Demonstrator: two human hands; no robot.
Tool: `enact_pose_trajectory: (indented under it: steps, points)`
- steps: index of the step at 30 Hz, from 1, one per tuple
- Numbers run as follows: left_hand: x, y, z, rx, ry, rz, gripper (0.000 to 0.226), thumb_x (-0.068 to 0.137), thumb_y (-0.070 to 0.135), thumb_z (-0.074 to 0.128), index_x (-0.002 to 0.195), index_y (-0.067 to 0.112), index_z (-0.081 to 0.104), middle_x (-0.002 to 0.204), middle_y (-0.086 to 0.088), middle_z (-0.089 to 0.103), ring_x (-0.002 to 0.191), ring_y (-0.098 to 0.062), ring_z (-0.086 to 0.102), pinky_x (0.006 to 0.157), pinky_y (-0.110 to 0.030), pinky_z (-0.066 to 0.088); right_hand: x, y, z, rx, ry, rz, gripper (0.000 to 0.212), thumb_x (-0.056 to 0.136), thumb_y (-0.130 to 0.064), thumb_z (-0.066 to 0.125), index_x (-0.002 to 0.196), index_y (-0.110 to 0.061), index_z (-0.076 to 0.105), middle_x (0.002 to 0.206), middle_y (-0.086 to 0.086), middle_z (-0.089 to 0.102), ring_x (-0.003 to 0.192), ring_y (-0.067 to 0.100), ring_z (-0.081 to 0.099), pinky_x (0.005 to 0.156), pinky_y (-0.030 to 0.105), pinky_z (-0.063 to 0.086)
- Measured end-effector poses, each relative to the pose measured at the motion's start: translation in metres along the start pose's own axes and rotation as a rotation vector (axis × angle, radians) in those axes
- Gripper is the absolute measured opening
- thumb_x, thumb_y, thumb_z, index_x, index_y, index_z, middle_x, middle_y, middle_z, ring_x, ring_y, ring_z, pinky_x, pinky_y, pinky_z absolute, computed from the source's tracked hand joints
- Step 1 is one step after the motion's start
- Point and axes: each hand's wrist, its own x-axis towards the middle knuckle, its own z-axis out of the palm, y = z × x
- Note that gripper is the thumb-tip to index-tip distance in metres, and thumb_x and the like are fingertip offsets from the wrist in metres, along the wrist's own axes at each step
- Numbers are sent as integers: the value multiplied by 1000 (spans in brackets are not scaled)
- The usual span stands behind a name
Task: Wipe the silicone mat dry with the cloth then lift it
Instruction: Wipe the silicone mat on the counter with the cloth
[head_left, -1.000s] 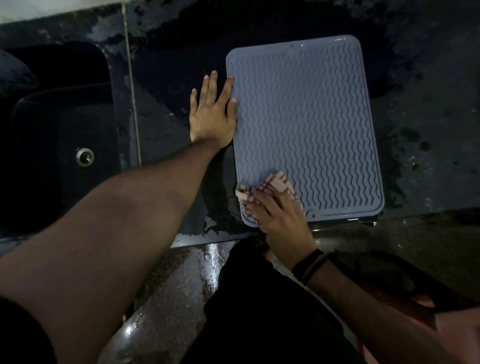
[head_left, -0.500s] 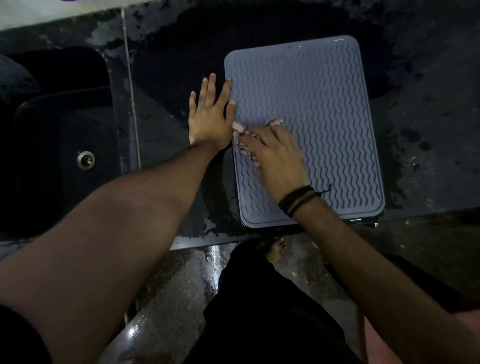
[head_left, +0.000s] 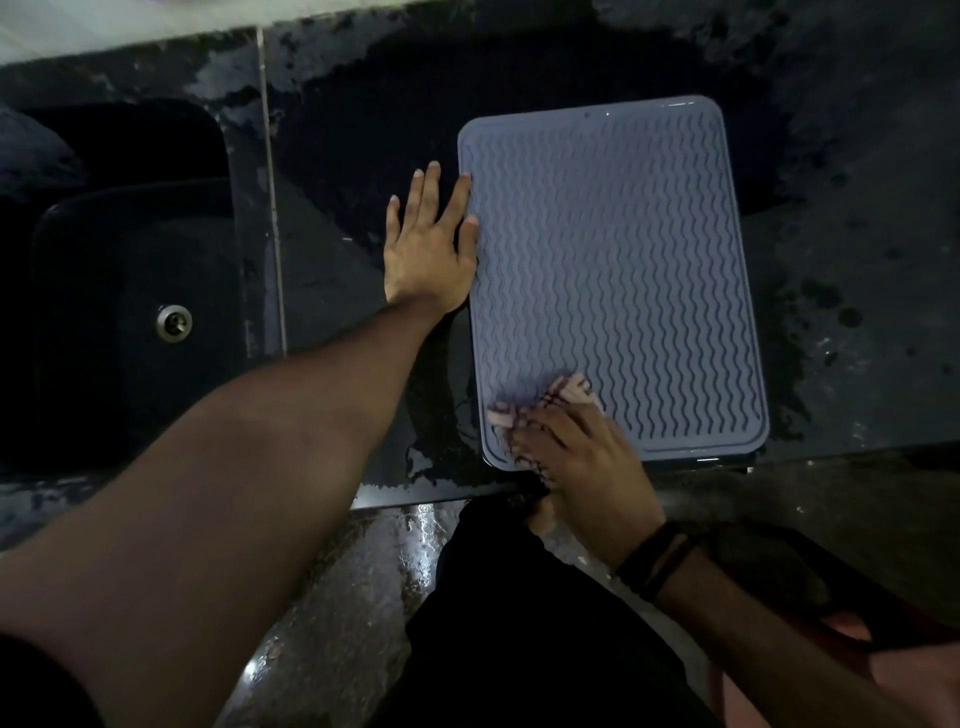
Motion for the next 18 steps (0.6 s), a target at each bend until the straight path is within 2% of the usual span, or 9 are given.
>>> enact_pose_trajectory:
  steps: [2,4,7,12,18]
  points:
    - [0,1,-1,-2,-4,3,56,108,45,19,162,30,17,170,-4,7,157,-20,1,126,-48,2,23,2,-16,35,131,-7,51,82,-6,40,129,-17,58,130,6,60,122,31,50,98,50,47]
    - [0,0,-1,13,-16,1,56,108,45,23,162,30,15,170,-4,5,157,-20,0,126,-49,3,62,6,-33,7,302,3,47,85,-8,52,131,-14,56,132,9,59,124,31,49,104,48,42]
    - [0,0,-1,55,-19,11,59,106,45,31,162,30,14,170,-4,3,157,-20,0,126,-48,3,135,18,-54,-41,417,47,48,82,-8,56,130,-14,55,132,9,58,127,32,48,110,45,36]
    - [1,1,0,26,4,-1,56,107,41,22,162,31,16,170,-3,6,157,-20,2,126,-47,4,188,39,-34,-130,181,82,52,87,-5,52,138,-16,50,140,6,50,132,31,38,112,45,29]
    - [0,-1,1,-16,15,3,54,108,42,20,161,32,18,170,-3,9,157,-20,3,126,-48,3,122,40,-1,-100,210,47,61,78,0,60,137,-15,54,140,7,52,131,31,42,111,48,33]
